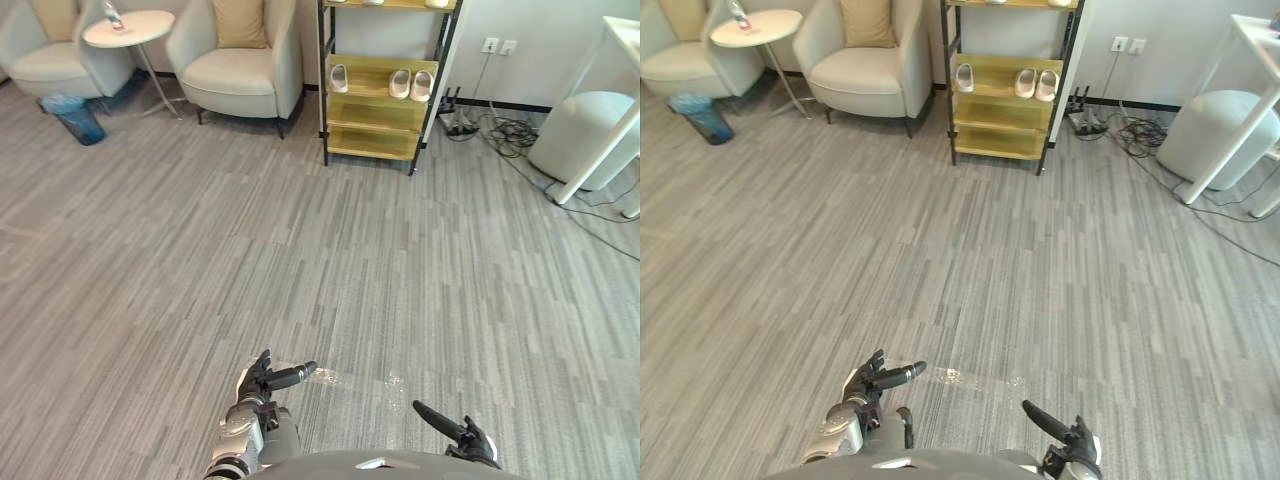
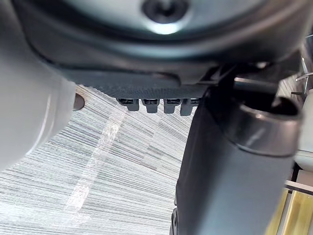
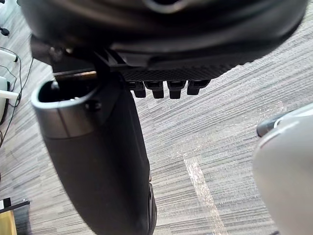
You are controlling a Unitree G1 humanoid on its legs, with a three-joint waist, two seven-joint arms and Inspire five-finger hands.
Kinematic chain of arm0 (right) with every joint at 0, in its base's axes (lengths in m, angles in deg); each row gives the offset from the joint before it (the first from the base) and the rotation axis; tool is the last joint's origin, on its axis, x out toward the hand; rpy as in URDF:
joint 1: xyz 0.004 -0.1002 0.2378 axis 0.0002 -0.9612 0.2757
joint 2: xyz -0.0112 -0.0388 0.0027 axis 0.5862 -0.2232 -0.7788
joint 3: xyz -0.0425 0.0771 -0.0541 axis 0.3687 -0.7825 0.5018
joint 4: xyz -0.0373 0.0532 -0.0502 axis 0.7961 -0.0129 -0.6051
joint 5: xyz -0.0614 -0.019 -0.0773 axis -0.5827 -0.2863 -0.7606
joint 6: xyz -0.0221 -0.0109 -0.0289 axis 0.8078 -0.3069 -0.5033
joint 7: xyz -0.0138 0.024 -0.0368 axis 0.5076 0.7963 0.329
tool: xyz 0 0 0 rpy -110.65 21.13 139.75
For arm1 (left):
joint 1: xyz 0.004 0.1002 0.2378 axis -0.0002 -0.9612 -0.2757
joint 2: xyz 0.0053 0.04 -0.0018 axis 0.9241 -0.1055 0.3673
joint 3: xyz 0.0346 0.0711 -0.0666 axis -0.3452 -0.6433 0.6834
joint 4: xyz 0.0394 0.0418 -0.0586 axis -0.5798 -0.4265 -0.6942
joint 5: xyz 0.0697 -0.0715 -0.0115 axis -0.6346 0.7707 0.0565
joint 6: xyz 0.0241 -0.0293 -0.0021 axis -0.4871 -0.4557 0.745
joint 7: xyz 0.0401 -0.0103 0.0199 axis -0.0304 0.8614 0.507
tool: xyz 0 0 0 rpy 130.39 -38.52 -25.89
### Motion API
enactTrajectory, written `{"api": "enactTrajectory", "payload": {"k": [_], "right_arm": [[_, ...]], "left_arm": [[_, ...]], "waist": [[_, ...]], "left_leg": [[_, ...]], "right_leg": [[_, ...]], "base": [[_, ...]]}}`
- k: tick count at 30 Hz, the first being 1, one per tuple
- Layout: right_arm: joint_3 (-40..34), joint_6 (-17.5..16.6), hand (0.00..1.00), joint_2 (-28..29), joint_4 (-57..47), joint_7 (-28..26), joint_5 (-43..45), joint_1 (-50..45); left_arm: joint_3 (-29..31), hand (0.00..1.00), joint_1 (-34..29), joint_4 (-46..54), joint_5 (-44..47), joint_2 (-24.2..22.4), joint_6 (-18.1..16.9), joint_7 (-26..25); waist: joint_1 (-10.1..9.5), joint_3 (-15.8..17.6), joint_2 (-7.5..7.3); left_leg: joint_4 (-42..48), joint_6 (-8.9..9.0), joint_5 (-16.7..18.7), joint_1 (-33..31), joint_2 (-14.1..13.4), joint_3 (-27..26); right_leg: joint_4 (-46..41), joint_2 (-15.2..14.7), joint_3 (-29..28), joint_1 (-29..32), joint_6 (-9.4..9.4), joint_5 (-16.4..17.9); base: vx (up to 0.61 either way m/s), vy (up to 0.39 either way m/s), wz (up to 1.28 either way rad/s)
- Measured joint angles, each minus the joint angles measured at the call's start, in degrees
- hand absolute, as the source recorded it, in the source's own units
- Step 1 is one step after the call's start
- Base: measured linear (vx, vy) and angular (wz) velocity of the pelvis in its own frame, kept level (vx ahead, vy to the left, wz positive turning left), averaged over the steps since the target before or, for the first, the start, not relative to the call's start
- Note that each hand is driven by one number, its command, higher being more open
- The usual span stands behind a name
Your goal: Pick up cushions and gather them together orderly.
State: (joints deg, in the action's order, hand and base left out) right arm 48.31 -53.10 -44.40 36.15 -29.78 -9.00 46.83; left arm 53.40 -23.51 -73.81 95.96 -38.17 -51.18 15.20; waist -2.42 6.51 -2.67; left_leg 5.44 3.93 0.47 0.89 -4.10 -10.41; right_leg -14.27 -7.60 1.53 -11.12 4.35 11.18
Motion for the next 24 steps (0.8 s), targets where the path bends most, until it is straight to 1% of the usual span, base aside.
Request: {"api": "enactTrajectory", "payload": {"k": [2, 4, 7, 11, 13, 19, 22, 24], "right_arm": [[-0.1, 0.0, 1.00, -0.5, 0.8, 0.0, -0.4, 0.1], [-1.9, 0.2, 1.00, -0.8, 1.7, -0.1, -1.0, 0.2], [-2.2, 0.3, 1.00, -1.6, 2.6, -0.1, -1.0, 0.2], [-2.3, 0.6, 1.00, -2.7, 3.9, 0.0, -1.1, 0.0], [-2.4, 0.6, 1.00, -3.1, 4.2, -0.1, -1.1, -0.3], [-3.9, 0.9, 1.00, -3.3, 5.3, 0.0, -2.3, -0.5], [-3.9, 1.0, 1.00, -3.7, 5.3, 0.0, -3.1, -0.7], [-3.9, 1.1, 1.00, -4.4, 5.2, 0.0, -3.3, -0.8]], "left_arm": [[-0.4, 1.00, -0.2, -0.3, 0.0, 0.4, 0.0, 0.1], [-0.4, 1.00, -0.3, -1.1, 0.0, 0.7, 0.0, 0.1], [-0.5, 1.00, -1.3, -2.2, 0.0, 1.6, 0.0, 0.1], [-0.6, 1.00, -2.0, -2.1, 0.0, 1.7, 0.0, 0.1], [-1.9, 1.00, -2.0, -2.2, 0.0, 2.0, 0.0, 0.1], [-2.3, 1.00, -2.0, -2.2, 0.0, 2.0, 0.0, 0.2], [-2.3, 1.00, -2.0, -2.1, 0.0, 2.0, 0.0, 0.1], [-2.2, 1.00, -1.9, -2.1, 0.0, 1.6, 0.0, 0.2]], "waist": [[0.01, -0.1, 0.10], [-0.01, -0.3, 0.23], [0.00, -0.4, 0.21], [0.02, -0.5, 0.39], [0.06, -0.5, 0.48], [0.14, -0.3, 0.81], [0.16, 0.1, 1.34], [0.19, 0.9, 2.11]], "left_leg": [[-2.3, 0.10, -1.1, 0.8, 0.0, 0.1], [-3.9, 0.37, -1.8, 1.4, -0.1, 0.2], [-5.3, 0.16, -3.0, 2.2, -0.2, 0.2], [-5.6, 0.36, -3.4, 2.2, -0.7, 0.8], [-6.4, 0.28, -4.2, 2.3, -0.8, 1.3], [-7.6, 0.66, -4.4, 3.2, -1.8, 1.4], [-8.5, 0.72, -4.5, 4.1, -2.0, 0.9], [-8.8, 0.67, -4.3, 4.9, -2.1, 0.0]], "right_leg": [[0.5, 0.4, 0.0, 0.0, -0.03, -0.4], [1.0, 0.9, 0.0, -0.1, -0.10, -0.7], [1.4, 1.3, 0.0, -0.2, -0.23, -0.8], [1.4, 1.8, 0.1, -0.3, -0.24, -0.8], [1.4, 2.0, 0.1, -0.3, -0.24, -0.8], [1.4, 3.1, -0.4, 0.0, -0.25, -0.8], [1.2, 3.3, -1.6, 0.2, -0.25, -0.8], [-2.3, 3.3, -2.5, 1.9, -0.25, -0.8]], "base": [[0.05, -0.065, 0.02], [0.04, -0.074, 0.03], [0.02, -0.090, -0.05], [0.00, -0.115, 0.04], [-0.02, -0.104, 0.05], [-0.03, -0.071, -0.08], [-0.06, -0.040, -0.20], [-0.07, 0.007, -0.25]]}}
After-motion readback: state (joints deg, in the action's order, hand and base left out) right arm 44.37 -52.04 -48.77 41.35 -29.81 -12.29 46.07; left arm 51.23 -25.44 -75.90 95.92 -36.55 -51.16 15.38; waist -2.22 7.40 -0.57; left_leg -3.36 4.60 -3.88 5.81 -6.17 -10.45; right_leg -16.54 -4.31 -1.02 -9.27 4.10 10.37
